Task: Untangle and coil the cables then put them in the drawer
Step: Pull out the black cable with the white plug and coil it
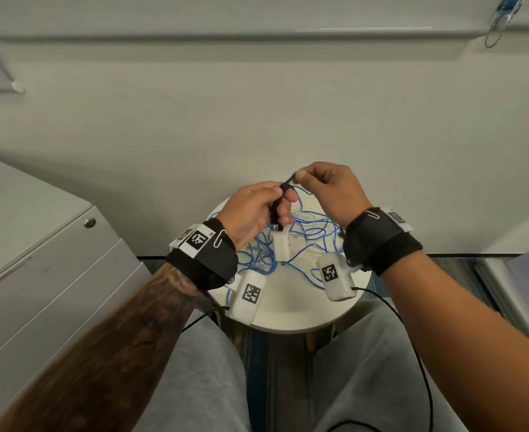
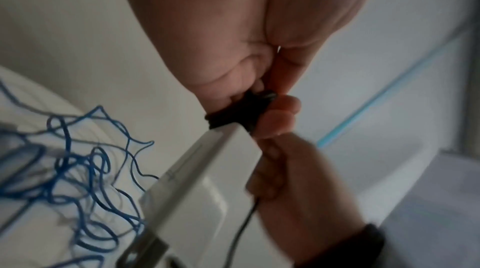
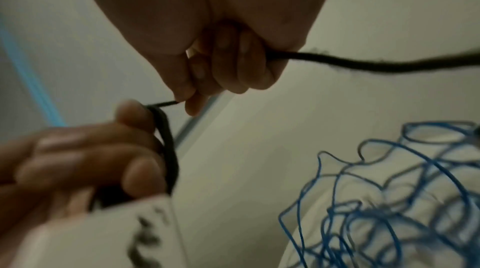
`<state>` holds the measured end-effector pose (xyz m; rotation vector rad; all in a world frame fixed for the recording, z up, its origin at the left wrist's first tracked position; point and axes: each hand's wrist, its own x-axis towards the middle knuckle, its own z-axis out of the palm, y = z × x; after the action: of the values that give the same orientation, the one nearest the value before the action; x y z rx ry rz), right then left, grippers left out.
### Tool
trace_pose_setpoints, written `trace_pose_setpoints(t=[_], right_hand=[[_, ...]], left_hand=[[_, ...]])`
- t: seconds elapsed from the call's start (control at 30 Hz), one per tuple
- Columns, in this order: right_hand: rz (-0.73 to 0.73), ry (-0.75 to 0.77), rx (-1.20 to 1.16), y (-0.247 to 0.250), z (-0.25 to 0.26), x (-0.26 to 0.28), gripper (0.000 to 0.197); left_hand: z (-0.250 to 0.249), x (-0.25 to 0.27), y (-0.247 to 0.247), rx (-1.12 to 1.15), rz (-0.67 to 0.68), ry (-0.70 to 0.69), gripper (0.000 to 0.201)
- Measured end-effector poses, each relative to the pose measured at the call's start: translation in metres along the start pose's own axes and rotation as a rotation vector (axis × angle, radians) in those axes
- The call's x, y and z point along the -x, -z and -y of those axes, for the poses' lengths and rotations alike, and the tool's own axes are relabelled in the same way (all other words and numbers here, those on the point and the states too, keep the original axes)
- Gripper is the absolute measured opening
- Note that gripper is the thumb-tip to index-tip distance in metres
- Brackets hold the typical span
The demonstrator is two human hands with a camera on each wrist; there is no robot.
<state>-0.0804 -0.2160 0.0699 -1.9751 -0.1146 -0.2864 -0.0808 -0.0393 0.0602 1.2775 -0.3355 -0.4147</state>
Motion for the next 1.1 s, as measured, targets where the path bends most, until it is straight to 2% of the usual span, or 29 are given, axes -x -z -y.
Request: trace_pose_setpoints(t=[0.13,0.23,0.3,0.37,0.47,0.6,0.67,0.77,0.83,0.9,1.0,1.1], right_hand=[[0.059,-0.084,-0.032,-0.023,-0.019,0.018,0.020],[0.195,-0.129,0.104,-0.035,-0.028,0.033,0.021],[0.275,-0.094,0.170,-0.041,-0.030,0.043,0.023],[0.310,-0.041,0.201,-0.044,-0.028,0.049,0.024],[0.323,0.041,0.278,-0.045,-0.017,0.051,0.025],[0.312,0.162,0.424,-0.035,-0.002,0.052,0.023],[0.263,0.213,0.433,-0.028,0.001,0.049,0.020],[0.199,0.285,0.448,-0.017,0.000,0.039,0.017],[0.170,0.311,0.462,-0.010,-0.003,0.032,0.016],[0.138,0.293,0.464,-0.006,-0.010,0.027,0.014],[0.133,0.181,0.376,-0.013,-0.028,0.026,0.016],[0.207,0.017,0.232,-0.027,-0.045,0.031,0.023]], left_hand=[[-0.007,0.001,0.009,0.396,-0.012,-0.004,0.027],[-0.008,-0.006,0.024,0.669,-0.172,-0.029,0.027],[-0.009,-0.013,0.036,0.739,-0.315,-0.054,0.028],[-0.006,-0.019,0.045,0.740,-0.430,-0.071,0.030],[0.010,-0.025,0.049,0.621,-0.511,-0.094,0.031],[0.029,-0.025,0.039,0.246,-0.536,-0.122,0.028],[0.034,-0.019,0.030,-0.054,-0.510,-0.136,0.028],[0.043,-0.006,0.018,-0.327,-0.292,-0.096,0.028],[0.046,0.003,0.011,-0.321,-0.145,-0.042,0.031],[0.047,0.008,0.006,-0.254,-0.085,0.025,0.032],[0.050,0.008,0.007,-0.193,-0.079,0.074,0.026],[0.057,0.007,0.013,0.011,-0.133,0.150,0.028]])
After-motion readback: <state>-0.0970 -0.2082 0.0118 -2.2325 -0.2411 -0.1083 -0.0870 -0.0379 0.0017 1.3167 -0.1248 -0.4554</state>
